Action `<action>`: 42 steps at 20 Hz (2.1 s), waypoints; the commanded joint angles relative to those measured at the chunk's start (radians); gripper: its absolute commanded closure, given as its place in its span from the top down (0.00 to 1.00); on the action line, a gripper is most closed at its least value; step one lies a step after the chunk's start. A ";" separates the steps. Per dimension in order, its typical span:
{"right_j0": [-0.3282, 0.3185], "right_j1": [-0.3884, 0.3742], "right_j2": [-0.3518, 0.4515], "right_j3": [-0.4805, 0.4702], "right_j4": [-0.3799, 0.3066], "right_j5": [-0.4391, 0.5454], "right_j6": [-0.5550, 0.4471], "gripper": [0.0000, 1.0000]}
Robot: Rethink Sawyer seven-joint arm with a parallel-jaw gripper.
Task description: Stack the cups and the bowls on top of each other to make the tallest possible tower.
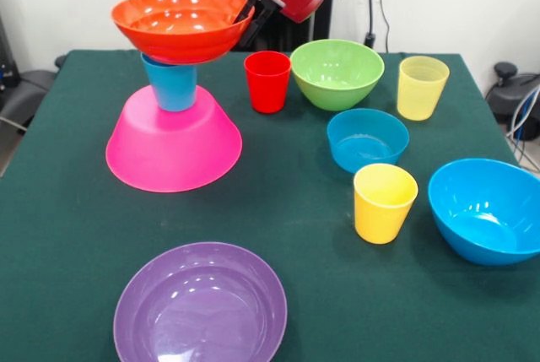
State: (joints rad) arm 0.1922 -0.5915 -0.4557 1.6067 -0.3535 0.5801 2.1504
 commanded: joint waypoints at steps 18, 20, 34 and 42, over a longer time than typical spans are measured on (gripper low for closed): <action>0.013 0.041 0.069 -0.029 -0.103 0.144 -0.060 0.00; 0.012 0.041 0.070 -0.029 -0.109 0.142 -0.058 0.00; 0.010 0.036 0.074 -0.023 -0.139 0.081 -0.024 0.00; -0.003 0.024 0.092 -0.021 -0.149 0.042 -0.025 0.00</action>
State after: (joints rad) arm 0.1925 -0.5922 -0.4560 1.6036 -0.4458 0.6530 2.1504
